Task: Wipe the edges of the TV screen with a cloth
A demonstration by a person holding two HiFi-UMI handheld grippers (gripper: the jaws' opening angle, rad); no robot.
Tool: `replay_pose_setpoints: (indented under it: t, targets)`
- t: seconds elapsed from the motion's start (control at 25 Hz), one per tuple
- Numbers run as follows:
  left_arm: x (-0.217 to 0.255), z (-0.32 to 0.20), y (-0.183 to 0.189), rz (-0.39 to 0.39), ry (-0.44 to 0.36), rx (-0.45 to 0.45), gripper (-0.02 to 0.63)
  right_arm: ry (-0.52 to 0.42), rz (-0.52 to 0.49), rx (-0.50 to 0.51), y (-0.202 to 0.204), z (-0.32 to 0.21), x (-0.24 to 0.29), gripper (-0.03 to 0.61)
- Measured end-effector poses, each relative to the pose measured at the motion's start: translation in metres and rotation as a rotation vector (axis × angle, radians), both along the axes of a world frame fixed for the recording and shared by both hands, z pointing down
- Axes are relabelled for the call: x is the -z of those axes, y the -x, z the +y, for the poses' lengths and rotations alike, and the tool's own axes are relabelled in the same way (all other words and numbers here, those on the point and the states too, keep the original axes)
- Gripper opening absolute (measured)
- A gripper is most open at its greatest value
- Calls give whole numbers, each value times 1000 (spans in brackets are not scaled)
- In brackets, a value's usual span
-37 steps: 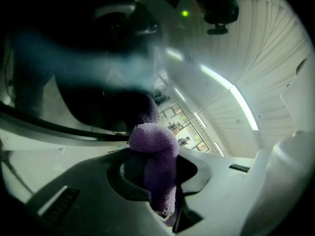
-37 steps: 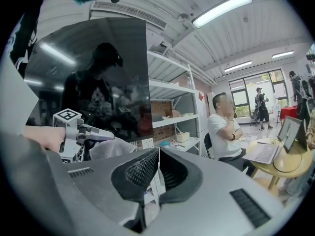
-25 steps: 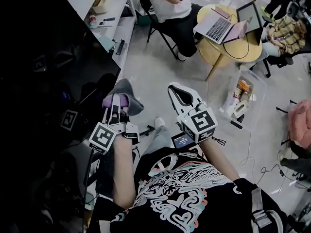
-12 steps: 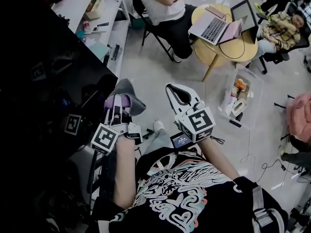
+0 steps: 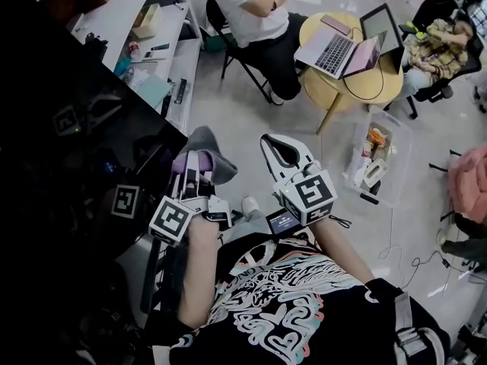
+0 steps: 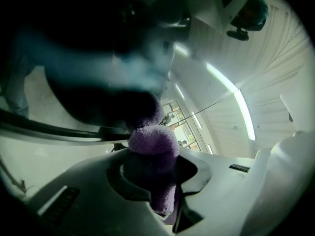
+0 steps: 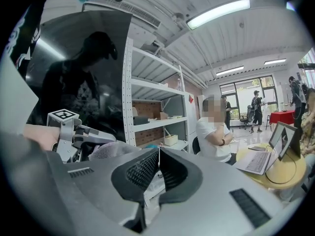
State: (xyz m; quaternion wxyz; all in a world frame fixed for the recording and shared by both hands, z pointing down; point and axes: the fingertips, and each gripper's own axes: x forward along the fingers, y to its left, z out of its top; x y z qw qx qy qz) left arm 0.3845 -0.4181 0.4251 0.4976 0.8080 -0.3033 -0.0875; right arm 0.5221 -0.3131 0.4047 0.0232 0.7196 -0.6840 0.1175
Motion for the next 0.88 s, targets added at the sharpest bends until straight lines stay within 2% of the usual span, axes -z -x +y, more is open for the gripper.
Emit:
replay_pose_setpoints:
  t: [0.12,0.24,0.32,0.48,0.56,0.8,0.88]
  targets:
    - [7,-3,-11,43,16,13,104,-1,5,-13,-9,-4,0,31]
    - [9,-4,-19,185,72,66,104,-5,9,-26,-15,-5,-5,31]
    - [6,-5,-22,232,94,92,105,-3,8,-35,-18,-7,-8,31]
    - [2,-10,-27,202,90,101,104,-5,11,-40,-30,-14,-9,31]
    - [0,-13,-32,184,62,86,104,-9,14,-33,-34,-17,-12,31]
    - [-4,-2,-43,-27,-150,-22,103,-22,8,63,-35,-17,-12,31]
    - [4,10,-47,-56,-215,-20,101,-32,3,116,-35,-15,-7,31]
